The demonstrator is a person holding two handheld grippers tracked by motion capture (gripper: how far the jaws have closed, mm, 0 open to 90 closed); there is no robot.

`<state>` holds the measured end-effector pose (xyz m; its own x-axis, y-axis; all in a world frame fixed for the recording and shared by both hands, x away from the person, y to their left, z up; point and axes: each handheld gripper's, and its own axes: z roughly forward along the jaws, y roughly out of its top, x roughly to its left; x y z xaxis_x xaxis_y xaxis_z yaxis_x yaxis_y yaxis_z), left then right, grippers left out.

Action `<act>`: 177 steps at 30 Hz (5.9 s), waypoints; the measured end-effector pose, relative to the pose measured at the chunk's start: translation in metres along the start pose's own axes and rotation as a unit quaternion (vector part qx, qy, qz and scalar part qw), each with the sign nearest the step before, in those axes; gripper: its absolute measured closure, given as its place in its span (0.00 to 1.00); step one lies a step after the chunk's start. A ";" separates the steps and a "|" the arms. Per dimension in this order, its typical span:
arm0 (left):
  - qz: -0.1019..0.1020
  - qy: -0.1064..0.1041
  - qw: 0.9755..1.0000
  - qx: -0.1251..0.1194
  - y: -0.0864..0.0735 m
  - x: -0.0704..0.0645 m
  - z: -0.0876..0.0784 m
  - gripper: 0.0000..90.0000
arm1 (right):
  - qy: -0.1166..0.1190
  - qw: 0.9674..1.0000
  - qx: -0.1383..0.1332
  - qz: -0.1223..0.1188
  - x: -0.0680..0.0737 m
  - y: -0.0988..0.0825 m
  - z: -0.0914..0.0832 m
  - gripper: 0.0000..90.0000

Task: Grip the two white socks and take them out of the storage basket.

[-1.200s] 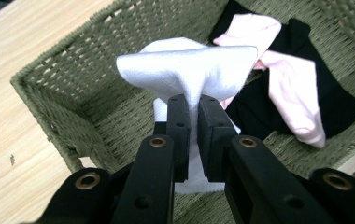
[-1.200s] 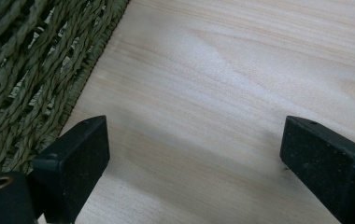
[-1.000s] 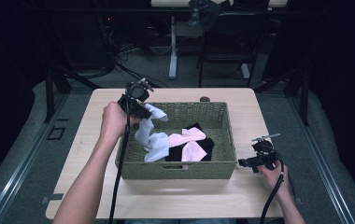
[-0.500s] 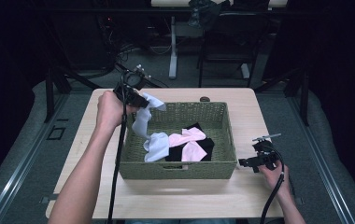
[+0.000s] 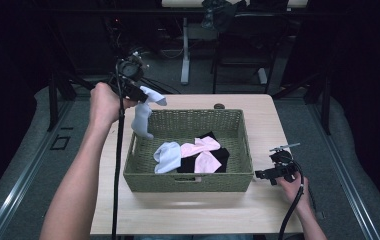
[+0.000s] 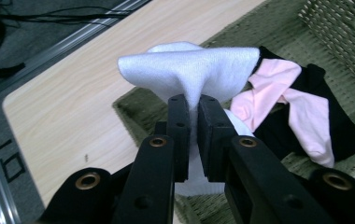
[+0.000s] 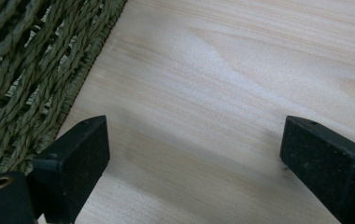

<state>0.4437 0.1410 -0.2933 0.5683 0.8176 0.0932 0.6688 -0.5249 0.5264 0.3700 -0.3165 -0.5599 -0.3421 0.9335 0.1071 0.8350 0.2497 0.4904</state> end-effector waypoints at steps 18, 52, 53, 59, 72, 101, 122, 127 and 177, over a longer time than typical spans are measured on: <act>-0.054 0.043 0.998 0.008 -0.038 0.045 -0.029 0.94 | 0.001 1.000 0.001 -0.001 0.001 0.000 0.000 0.09; -0.170 0.060 0.981 0.067 -0.140 0.100 0.043 0.94 | 0.005 1.000 0.001 0.003 0.002 0.000 0.000 0.09; -0.174 0.058 0.980 0.071 -0.143 0.100 0.047 0.94 | 0.007 1.000 0.000 0.005 0.002 0.000 0.000 0.09; -0.189 0.046 0.977 0.089 -0.161 0.100 0.073 0.94 | 0.006 1.000 0.002 0.003 0.002 0.000 0.000 0.09; -0.239 0.011 0.964 0.112 -0.201 0.106 0.114 0.90 | 0.006 1.000 0.001 0.003 0.002 0.000 0.000 0.09; -0.147 0.016 0.989 0.013 -0.129 0.054 0.051 0.07 | 0.010 1.000 -0.009 0.011 0.002 0.000 0.001 0.09; -0.083 -0.030 0.996 -0.022 -0.081 0.004 0.099 0.00 | 0.009 1.000 -0.002 0.005 0.001 0.001 0.000 0.09; -0.077 -0.042 0.996 -0.021 -0.077 -0.006 0.112 0.00 | 0.009 1.000 -0.003 0.005 0.001 0.001 0.000 0.09; -0.027 -0.089 0.992 0.082 -0.073 -0.031 0.152 0.98 | 0.013 1.000 -0.007 0.005 0.000 0.001 -0.001 0.09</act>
<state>0.4503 0.1179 -0.4630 0.5950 0.7987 -0.0890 0.7612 -0.5246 0.3813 0.3701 -0.3161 -0.5588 -0.3448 0.9291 0.1337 0.8321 0.2366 0.5015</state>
